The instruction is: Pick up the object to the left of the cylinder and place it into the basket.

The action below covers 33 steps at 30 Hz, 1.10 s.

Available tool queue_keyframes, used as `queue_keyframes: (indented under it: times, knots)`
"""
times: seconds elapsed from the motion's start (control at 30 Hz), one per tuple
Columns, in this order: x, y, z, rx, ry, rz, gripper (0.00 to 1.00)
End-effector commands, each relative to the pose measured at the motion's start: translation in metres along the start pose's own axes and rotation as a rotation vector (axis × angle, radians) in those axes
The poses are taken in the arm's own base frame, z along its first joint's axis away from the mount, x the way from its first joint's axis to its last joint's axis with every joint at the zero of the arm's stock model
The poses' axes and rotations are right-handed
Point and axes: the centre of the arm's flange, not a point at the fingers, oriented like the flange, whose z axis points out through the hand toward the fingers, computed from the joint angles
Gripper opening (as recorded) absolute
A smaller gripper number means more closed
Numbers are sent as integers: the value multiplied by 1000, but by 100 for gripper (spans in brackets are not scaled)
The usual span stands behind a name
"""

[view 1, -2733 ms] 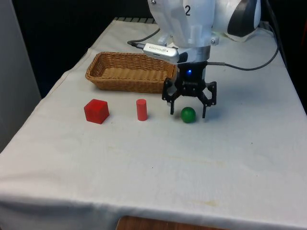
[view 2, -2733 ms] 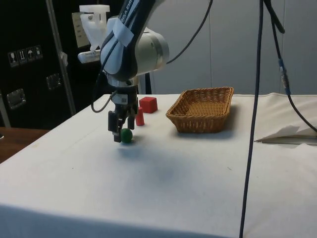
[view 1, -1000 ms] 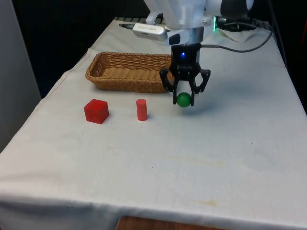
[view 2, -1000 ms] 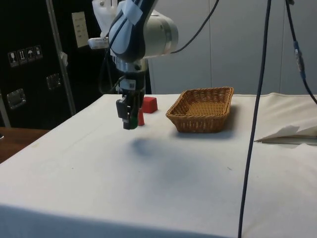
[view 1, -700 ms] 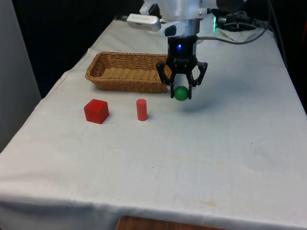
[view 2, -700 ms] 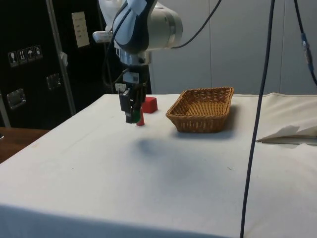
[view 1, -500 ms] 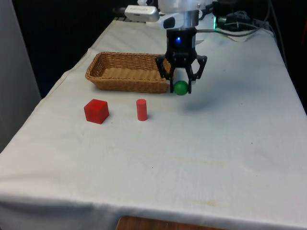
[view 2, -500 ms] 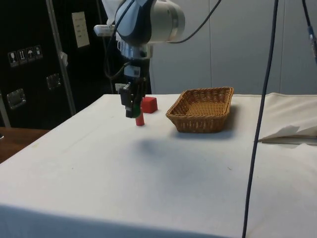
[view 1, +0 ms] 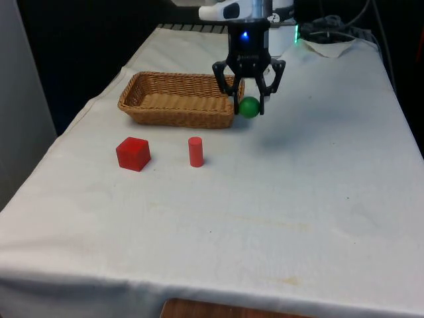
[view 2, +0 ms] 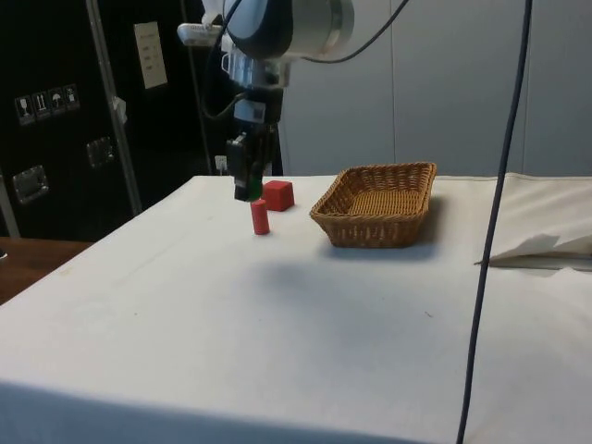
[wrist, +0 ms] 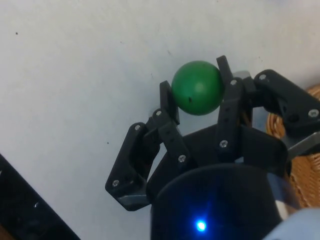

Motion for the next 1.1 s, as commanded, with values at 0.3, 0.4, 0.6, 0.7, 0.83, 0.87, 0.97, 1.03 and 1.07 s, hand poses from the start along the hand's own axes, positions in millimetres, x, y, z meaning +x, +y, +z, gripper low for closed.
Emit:
queue_keyframes:
  times: [0.3, 0.4, 0.6, 0.7, 0.83, 0.87, 0.97, 1.03, 1.07]
  knots:
    - [-5, 9, -16, -9, 1, -19, 0]
    - [-5, 12, -22, -12, 2, -30, 0]
    - [-9, 18, -29, -15, 4, -43, 0]
    - [-11, 20, -31, -14, 6, -47, 0]
    - [-17, 24, -36, -10, 7, -53, 0]
    - [-21, 26, -38, -7, 8, -55, 0]
    - [-27, 28, -41, 0, 8, -62, 0]
    - [-29, 30, -43, 2, 10, -63, 0]
    - [-31, 30, -44, 4, 10, -65, 0]
